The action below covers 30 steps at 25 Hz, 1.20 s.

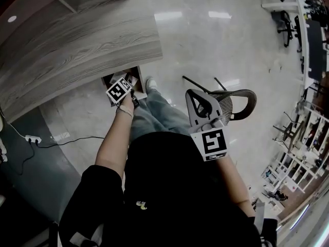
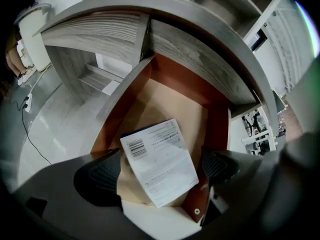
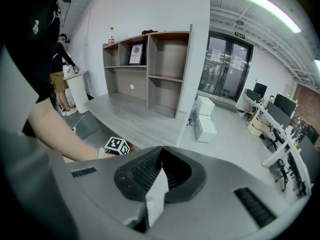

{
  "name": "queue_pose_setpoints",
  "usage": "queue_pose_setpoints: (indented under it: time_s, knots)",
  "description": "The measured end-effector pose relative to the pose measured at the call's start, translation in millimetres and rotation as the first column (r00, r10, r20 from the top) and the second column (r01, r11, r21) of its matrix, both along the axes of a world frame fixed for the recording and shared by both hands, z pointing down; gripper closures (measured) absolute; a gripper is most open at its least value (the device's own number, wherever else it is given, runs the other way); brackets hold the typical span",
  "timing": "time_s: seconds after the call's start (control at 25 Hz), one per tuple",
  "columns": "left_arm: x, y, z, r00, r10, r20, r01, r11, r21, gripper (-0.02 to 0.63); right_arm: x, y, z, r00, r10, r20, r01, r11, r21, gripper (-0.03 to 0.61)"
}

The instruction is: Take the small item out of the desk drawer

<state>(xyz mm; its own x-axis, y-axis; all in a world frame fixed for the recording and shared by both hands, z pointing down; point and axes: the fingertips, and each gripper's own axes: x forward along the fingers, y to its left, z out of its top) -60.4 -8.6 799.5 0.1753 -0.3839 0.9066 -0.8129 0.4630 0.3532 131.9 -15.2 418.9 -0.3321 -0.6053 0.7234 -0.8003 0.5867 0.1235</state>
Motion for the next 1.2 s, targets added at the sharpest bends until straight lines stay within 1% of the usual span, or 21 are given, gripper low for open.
queue_pose_setpoints:
  time_s: [0.32,0.48,0.68,0.88,1.2]
  knots:
    - [0.3,-4.3,15.3,1.000,0.005,0.005,-0.005,1.000,-0.022,0.124,3.3,5.4,2.2,1.000,0.004,-0.010,-0.004,1.000,-0.009,0.583]
    - [-1.0,-0.9,16.8,0.999,0.027,0.035,-0.026,0.999,-0.043,0.124,1.9,8.6,1.0,1.000,-0.005,-0.012,0.005,1.000,-0.007,0.583]
    - [2.8,5.4,12.2,0.998,0.049,0.027,-0.047,0.997,-0.060,0.148,1.1,12.7,0.0,1.000,-0.007,-0.005,0.007,1.000,-0.003,0.583]
    - [7.8,8.7,-3.3,0.995,0.088,0.047,-0.087,0.996,-0.030,0.170,2.3,15.9,-2.6,1.000,-0.009,0.011,0.008,1.000,0.012,0.583]
    - [4.8,22.2,-29.7,0.991,0.114,0.063,-0.115,0.993,0.008,0.175,-3.0,20.1,-11.1,0.999,-0.016,0.046,0.014,0.999,0.040,0.583]
